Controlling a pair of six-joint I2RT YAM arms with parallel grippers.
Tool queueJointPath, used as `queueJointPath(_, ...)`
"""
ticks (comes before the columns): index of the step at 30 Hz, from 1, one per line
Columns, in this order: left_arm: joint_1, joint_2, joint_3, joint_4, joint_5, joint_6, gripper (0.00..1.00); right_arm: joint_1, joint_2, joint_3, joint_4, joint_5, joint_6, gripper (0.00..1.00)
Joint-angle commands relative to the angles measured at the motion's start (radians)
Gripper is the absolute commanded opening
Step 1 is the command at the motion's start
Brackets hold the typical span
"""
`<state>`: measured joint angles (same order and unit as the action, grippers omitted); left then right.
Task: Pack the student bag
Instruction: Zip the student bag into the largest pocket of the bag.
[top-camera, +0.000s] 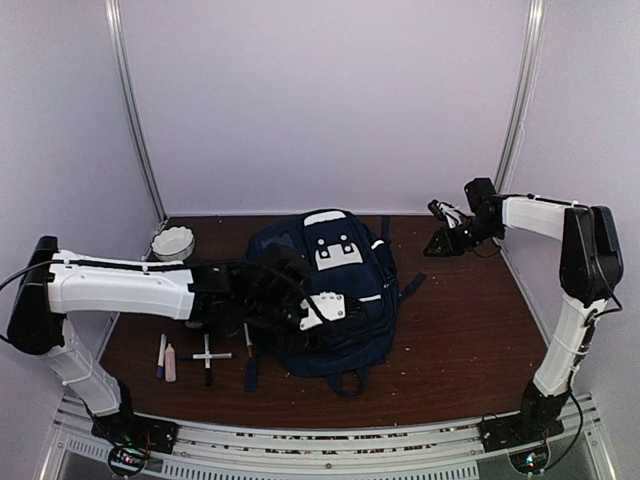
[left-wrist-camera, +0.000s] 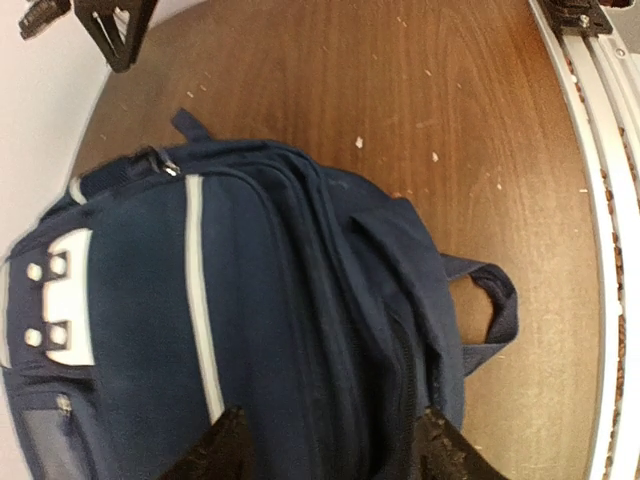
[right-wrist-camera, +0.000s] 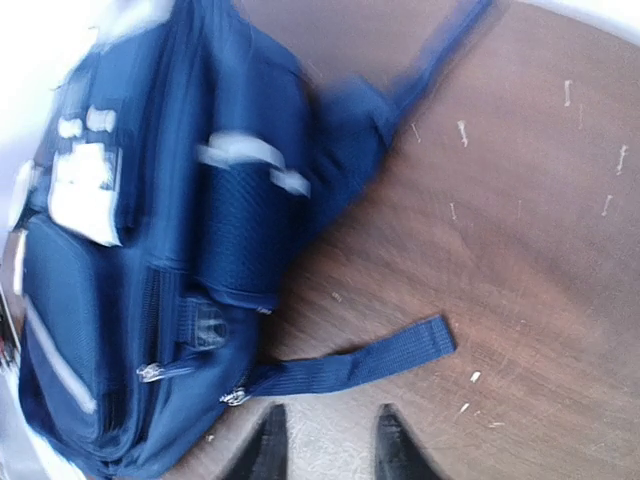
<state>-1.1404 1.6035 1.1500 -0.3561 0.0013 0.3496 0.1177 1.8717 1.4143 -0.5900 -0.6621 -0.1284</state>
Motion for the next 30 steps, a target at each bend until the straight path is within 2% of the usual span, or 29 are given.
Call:
queueJointPath(1,0.034,-0.088,0.019,0.081,-0.169,-0.068,0.65,0.001,-0.159,0.002,0.026,-0.065,-0.002,0.36)
queueJointPath(3,0.094,-0.081,0.048,0.062,-0.225,-0.136,0.71,0.003,-0.206,0.016,0.036,-0.072,-0.003,0.41)
queueJointPath(8,0.263,-0.070,0.077,0.032,-0.266,-0.366,0.71,0.004,-0.287,0.048,0.093,-0.046,0.020,0.47)
queueJointPath(14,0.413,-0.062,0.063,0.017,-0.283,-0.582,0.78,0.033,-0.256,0.081,0.061,-0.077,0.007,0.52)
queueJointPath(18,0.507,-0.039,0.044,0.028,-0.217,-0.699,0.83,0.100,-0.223,0.074,0.010,-0.081,-0.051,0.52)
queueJointPath(25,0.652,0.024,-0.049,0.128,-0.035,-0.916,0.84,0.233,-0.171,0.034,-0.045,-0.058,-0.112,0.52)
queueJointPath(30,0.674,0.074,-0.096,0.216,0.091,-0.998,0.84,0.266,-0.135,0.028,-0.045,-0.077,-0.107,0.52)
